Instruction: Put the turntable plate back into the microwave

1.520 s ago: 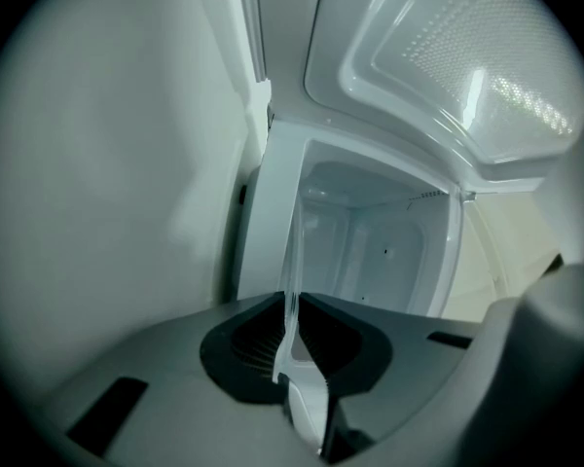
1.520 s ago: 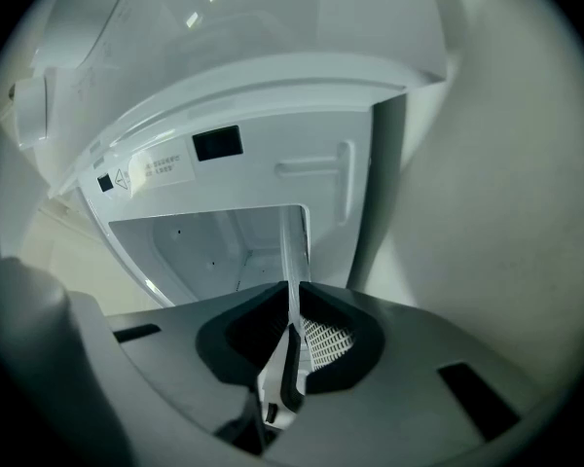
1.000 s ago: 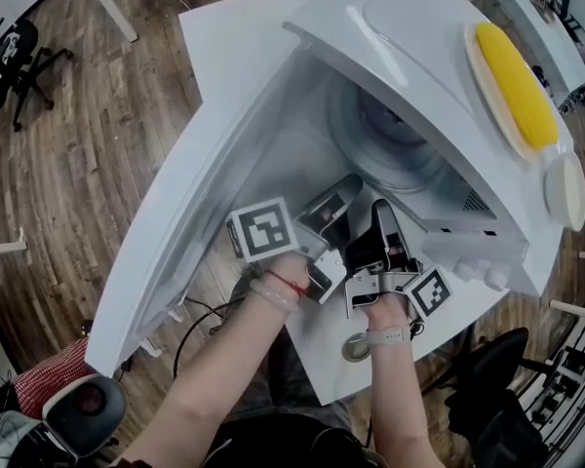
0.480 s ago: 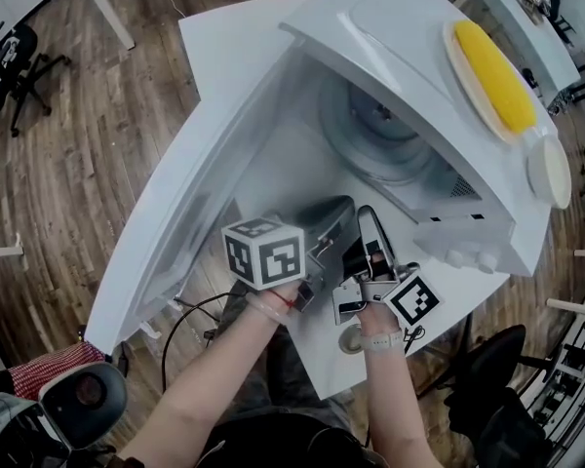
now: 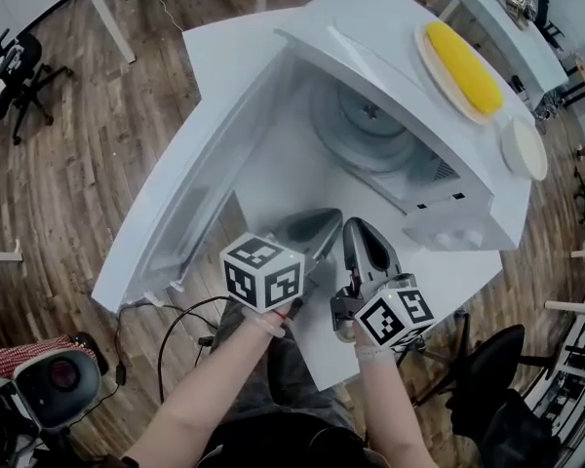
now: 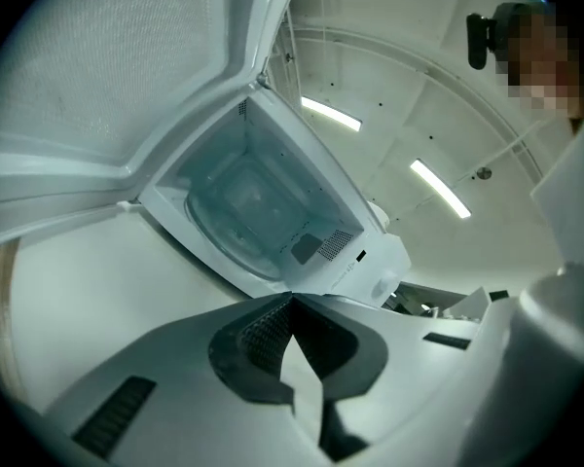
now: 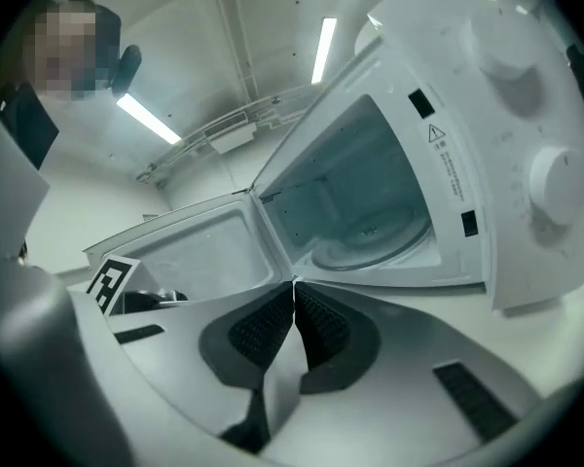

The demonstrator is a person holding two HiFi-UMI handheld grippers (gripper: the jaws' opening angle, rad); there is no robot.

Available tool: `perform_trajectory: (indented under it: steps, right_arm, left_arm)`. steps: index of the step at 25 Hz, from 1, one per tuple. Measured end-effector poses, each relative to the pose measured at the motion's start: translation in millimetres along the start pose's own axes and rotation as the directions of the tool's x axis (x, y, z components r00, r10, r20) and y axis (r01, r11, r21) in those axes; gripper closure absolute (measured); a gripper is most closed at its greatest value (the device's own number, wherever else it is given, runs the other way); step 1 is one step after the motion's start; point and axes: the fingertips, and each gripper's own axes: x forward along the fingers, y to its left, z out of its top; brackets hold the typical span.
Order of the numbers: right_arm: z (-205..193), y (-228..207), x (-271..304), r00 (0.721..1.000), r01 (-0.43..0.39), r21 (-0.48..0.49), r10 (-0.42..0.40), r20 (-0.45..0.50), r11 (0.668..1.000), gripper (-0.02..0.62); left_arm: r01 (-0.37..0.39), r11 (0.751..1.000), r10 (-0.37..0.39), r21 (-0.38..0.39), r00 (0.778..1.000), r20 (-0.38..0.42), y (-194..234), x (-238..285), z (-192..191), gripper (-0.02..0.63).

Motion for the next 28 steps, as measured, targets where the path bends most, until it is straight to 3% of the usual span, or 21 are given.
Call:
perform_trajectory:
  steps: [13, 28]
  right_arm:
    - [-3.5, 35.6, -47.8, 0.999, -0.045, -0.134, 0.043, -0.017, 0.990, 0.569]
    - [-11.0, 68.6, -118.0, 0.996, -0.079, -0.276, 0.066, -0.054, 0.958, 0.569]
  left_arm:
    - [-0.070, 0.986, 0.062, 0.149, 0.996, 0.057, -41.0, -39.2, -5.3, 0.594]
    - [-0.086, 0.975, 0.077, 0.207, 0.996, 0.048, -100.1, -73.3, -35.6, 0.594]
